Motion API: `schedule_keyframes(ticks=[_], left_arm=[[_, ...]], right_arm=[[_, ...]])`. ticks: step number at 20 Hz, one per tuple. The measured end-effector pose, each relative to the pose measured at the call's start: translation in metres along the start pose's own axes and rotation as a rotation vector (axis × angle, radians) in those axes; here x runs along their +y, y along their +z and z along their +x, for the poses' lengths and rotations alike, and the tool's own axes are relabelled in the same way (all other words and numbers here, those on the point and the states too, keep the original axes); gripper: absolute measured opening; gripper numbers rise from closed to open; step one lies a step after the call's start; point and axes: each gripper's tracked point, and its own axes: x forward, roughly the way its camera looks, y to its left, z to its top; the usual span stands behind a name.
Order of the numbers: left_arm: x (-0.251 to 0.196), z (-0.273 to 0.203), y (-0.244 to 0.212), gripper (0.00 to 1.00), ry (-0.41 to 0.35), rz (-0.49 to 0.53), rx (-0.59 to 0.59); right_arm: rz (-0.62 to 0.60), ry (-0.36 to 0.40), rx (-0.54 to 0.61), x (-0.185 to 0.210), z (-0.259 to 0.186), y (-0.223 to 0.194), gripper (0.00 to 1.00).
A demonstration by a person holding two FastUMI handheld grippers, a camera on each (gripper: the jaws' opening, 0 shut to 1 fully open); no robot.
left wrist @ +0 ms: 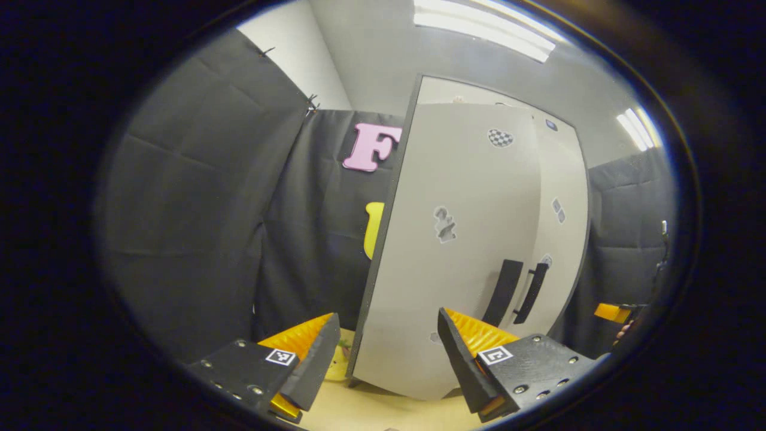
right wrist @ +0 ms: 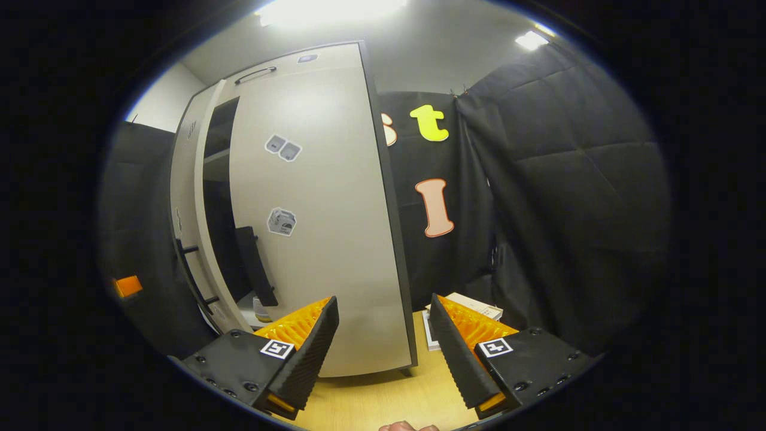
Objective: Grab one shoe with the right hand and put it into the shoe cabinet, grab the other shoe with the left hand and put it into the shoe cabinet; then close the right door with the right hand and the left door with the left hand.
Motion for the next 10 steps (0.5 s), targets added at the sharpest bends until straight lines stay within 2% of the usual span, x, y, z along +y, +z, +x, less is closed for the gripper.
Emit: schedule_keyframes(ticks=[1, 2, 3, 5, 7, 8, 9, 10], left_arm=[[0.005, 0.0, -0.003, 0.99, 0.004, -0.008, 0.006], [0.01, 0.001, -0.007, 0.99, 0.009, -0.016, 0.016], [0.015, 0.003, -0.008, 0.94, 0.017, -0.019, 0.021], [0.024, 0.006, -0.008, 0.93, 0.037, -0.025, 0.024], [0.03, 0.008, -0.004, 0.93, 0.049, -0.032, 0.012], [0.032, 0.007, -0.002, 0.96, 0.055, -0.03, 0.002], [0.036, 0.008, 0.002, 0.93, 0.065, -0.022, -0.008], [0.039, 0.007, 0.005, 0.93, 0.073, -0.01, -0.019]], right_arm=[[-0.012, -0.016, -0.014, -0.006, -0.004, 0.003, 0.96], [-0.023, -0.029, -0.025, -0.011, -0.007, 0.004, 0.92], [-0.031, -0.039, -0.033, -0.015, -0.008, 0.003, 0.96], [-0.041, -0.052, -0.024, -0.023, -0.006, 0.0, 0.92], [-0.046, -0.054, -0.019, -0.027, -0.002, 0.002, 0.92], [-0.048, -0.052, -0.019, -0.029, 0.001, 0.004, 0.96], [-0.051, -0.048, -0.018, -0.03, 0.005, 0.006, 0.92], [-0.057, -0.044, -0.024, -0.03, 0.007, 0.01, 0.96]])
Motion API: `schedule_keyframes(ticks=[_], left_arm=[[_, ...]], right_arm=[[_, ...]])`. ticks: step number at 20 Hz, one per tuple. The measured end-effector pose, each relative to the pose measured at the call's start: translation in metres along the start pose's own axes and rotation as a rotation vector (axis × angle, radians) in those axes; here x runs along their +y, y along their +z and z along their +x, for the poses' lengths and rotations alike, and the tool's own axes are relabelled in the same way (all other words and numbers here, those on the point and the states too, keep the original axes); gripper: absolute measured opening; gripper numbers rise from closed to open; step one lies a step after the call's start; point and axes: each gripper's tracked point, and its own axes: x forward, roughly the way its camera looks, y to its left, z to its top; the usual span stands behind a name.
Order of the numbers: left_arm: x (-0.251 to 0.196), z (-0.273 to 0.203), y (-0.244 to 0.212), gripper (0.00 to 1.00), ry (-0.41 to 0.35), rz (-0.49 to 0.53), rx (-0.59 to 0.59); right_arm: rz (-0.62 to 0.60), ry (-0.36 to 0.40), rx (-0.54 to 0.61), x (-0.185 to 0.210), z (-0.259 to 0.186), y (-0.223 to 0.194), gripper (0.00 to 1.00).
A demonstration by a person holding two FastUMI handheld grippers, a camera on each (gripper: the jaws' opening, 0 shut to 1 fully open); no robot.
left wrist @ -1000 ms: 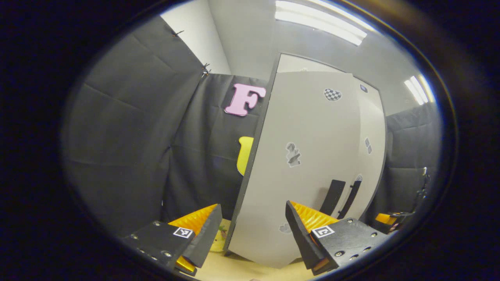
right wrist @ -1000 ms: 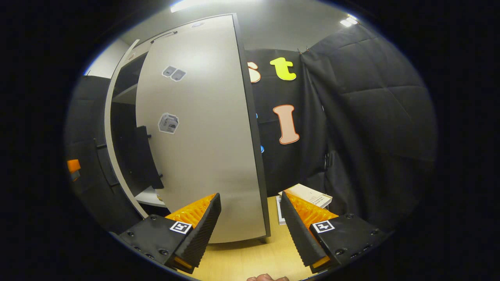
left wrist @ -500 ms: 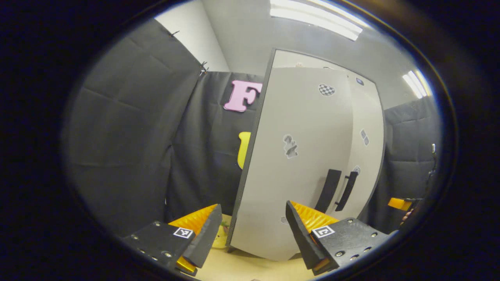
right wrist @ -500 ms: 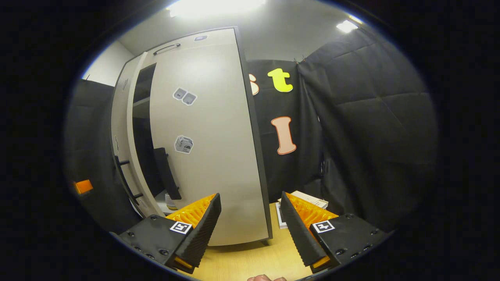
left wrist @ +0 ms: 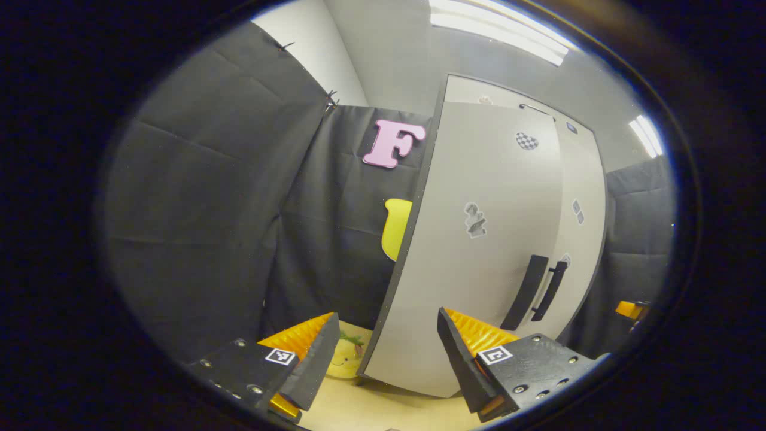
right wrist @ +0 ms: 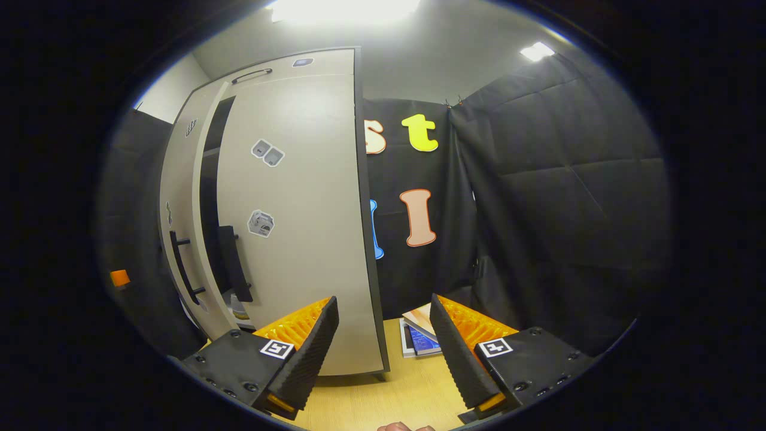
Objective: Grab one shoe with the right hand and put it into the shoe cabinet, grab the other shoe with the left hand and put it into the shoe cabinet; then close the right door with the right hand and the left door with the left hand.
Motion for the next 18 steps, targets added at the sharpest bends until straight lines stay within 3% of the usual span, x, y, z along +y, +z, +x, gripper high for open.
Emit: schedule_keyframes(ticks=[2, 3, 4, 6, 7, 9, 11, 14, 16, 17, 18], left_arm=[[0.005, 0.0, 0.005, 0.94, 0.018, 0.023, -0.019], [0.007, -0.001, 0.007, 0.89, 0.027, 0.033, -0.023], [0.007, -0.001, 0.008, 0.93, 0.033, 0.04, -0.029], [0.005, -0.003, 0.011, 0.93, 0.032, 0.054, -0.045], [0.002, -0.004, 0.012, 0.89, 0.025, 0.059, -0.053], [-0.005, -0.003, 0.012, 0.99, 0.005, 0.064, -0.056], [-0.009, -0.002, 0.01, 0.88, -0.003, 0.078, -0.052], [-0.011, 0.0, 0.009, 0.99, -0.014, 0.105, -0.055], [-0.01, -0.002, 0.008, 0.99, -0.005, 0.112, -0.07], [-0.011, -0.002, 0.006, 0.94, -0.004, 0.113, -0.076], [-0.013, -0.005, 0.002, 0.99, -0.005, 0.116, -0.078]], right_arm=[[-0.015, 0.006, -0.012, -0.001, 0.005, 0.006, 0.96], [-0.018, 0.013, -0.014, 0.001, 0.008, 0.007, 0.96], [-0.019, 0.023, -0.015, 0.003, 0.011, 0.008, 0.96], [-0.016, 0.04, -0.009, 0.006, 0.015, 0.006, 0.96], [-0.015, 0.047, -0.002, 0.009, 0.017, 0.003, 0.92], [-0.014, 0.06, 0.01, 0.012, 0.021, -0.001, 0.96], [-0.014, 0.072, 0.024, 0.017, 0.025, -0.006, 0.96], [-0.015, 0.094, 0.044, 0.025, 0.029, -0.012, 0.96], [-0.024, 0.098, 0.054, 0.027, 0.032, -0.018, 0.96], [-0.025, 0.104, 0.061, 0.031, 0.033, -0.021, 0.96], [-0.029, 0.114, 0.071, 0.035, 0.035, -0.023, 0.96]])
